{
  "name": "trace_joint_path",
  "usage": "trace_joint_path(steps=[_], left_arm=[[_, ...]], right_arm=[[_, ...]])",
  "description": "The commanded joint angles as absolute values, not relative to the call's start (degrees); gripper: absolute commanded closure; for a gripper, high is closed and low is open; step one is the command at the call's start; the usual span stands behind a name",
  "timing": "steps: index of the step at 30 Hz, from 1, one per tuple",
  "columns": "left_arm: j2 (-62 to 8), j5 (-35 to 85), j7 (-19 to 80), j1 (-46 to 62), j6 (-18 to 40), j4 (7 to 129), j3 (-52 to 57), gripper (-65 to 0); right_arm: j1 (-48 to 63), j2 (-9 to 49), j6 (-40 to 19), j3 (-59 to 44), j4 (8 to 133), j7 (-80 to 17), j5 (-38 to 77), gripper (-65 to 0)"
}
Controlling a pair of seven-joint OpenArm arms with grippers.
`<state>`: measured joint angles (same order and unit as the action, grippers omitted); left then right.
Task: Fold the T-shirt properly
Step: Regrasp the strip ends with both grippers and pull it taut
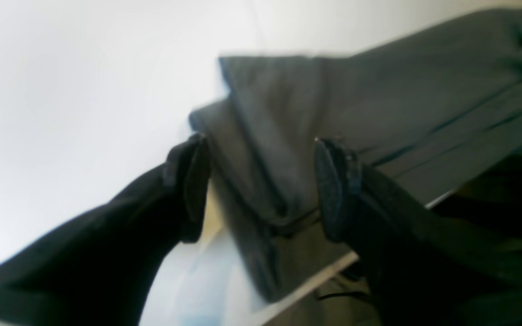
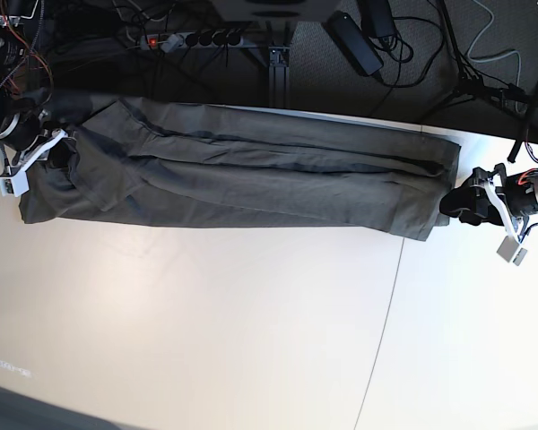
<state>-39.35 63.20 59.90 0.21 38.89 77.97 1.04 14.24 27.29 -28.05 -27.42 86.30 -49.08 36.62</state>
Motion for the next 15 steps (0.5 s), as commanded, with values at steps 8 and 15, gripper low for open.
trace_joint_path(steps=[8, 15], left_arm=[[-39.53, 61.87, 57.63, 2.11, 40.00, 78.52, 1.63, -39.6], [-37.74, 60.82, 57.63, 3.55, 40.00, 77.78, 1.63, -39.6]], right_arm=[[13.67, 28.42, -32.16, -28.10, 86.78, -50.15, 39.09, 0.0], [13.69, 28.42, -32.16, -28.10, 86.78, -50.15, 39.66, 0.0]])
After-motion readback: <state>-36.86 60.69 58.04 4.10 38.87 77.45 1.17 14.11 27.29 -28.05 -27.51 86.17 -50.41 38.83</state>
